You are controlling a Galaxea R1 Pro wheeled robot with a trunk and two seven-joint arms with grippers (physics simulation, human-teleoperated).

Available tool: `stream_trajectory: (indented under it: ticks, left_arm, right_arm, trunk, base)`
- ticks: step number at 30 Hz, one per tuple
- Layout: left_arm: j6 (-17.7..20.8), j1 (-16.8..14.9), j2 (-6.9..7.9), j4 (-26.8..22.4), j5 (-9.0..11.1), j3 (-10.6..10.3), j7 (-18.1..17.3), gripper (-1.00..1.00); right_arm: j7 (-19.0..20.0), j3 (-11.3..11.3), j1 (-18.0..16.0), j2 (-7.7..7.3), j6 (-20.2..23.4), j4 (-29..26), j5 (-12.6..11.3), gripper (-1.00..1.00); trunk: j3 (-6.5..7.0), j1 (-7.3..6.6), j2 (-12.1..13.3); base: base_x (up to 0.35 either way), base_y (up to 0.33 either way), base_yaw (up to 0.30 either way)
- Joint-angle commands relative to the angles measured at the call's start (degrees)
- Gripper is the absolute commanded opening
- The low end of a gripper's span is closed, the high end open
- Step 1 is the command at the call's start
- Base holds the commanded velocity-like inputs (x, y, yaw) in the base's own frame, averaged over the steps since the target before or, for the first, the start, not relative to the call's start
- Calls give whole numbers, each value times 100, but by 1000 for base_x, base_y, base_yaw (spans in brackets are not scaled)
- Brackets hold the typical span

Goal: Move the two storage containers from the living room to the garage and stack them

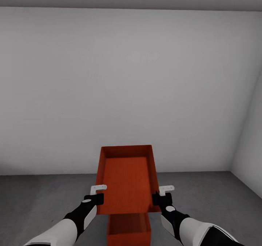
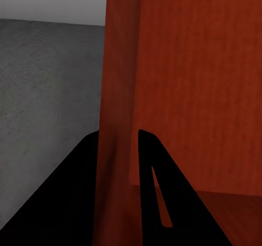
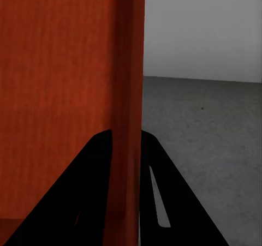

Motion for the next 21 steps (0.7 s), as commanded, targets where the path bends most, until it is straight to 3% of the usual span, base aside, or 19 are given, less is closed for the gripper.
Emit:
stream_trajectory:
  ticks: [1, 15, 21]
  left_arm:
    - [-5, -5, 183, -98, -30, 165, 43, -100]
    - [-5, -5, 183, -99, -30, 162, 43, -100]
    - [-5, -5, 183, -100, -30, 160, 43, -100]
  right_arm:
    - [-10, -230, -2, 1, 7, 8, 24, -100]
    - [-10, -232, -2, 1, 7, 8, 24, -100]
    - [-10, -233, -2, 1, 7, 9, 24, -100]
  trunk:
    - [-9, 2, -6]
    - [-9, 2, -6]
    - [-19, 2, -6]
  base:
    - [136, 0, 0]
    - [203, 0, 0]
    - [52, 0, 0]
